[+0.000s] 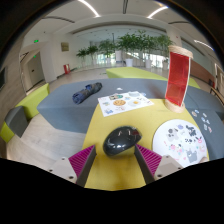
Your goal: Arrange mouse
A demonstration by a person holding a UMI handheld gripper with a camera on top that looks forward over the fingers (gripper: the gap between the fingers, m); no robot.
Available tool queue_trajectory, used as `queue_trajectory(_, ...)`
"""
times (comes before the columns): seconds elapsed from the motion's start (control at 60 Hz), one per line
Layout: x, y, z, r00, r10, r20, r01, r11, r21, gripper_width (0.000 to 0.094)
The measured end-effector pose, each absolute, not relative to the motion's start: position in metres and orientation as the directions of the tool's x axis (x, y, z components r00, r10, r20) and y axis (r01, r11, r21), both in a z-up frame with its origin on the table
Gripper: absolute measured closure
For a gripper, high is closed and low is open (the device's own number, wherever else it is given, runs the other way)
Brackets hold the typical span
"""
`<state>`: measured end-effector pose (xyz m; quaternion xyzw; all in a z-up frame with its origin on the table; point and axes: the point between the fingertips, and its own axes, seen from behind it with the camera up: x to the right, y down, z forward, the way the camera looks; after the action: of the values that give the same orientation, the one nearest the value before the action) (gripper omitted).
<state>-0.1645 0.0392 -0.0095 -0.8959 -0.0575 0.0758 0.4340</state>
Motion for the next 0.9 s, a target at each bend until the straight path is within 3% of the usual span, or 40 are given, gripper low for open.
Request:
queue_trajectory(0.3,-0.163,0.097,-0.014,0.997,0.076,-0.017,0.032,-0.601,-0.799,0.0149)
queue_trajectory(0.383,-0.169,0.104,-0.014,0.997,0.077,-0.007,0.04,-0.592,-0.805,0.0235)
queue_trajectory(0.4,-0.173,0.105,-0.015,0.997,0.082,-0.012,0.039,-0.593,-0.804,0.0352)
queue_trajectory(0.567,-0.176,0.097,-0.013,0.994,0.093,-0.056,0.013,-0.619,-0.785,0.0453)
queue_trajectory(0.633,-0.178,0.09,0.015,0.984,0.118,-0.134,-0.036,-0.603,-0.797,0.0487)
queue_trajectory(0.8,-0.113,0.087,0.141,0.986,0.167,-0.007,0.061,-0.396,-0.916,0.0499)
queue_trajectory(0.85,-0.079,0.085,0.161,0.99,0.143,-0.001,0.053,-0.369,-0.928,0.0499)
queue_trajectory(0.9,-0.046,0.084,0.161,0.994,0.11,0.007,0.049,-0.381,-0.923,0.0501)
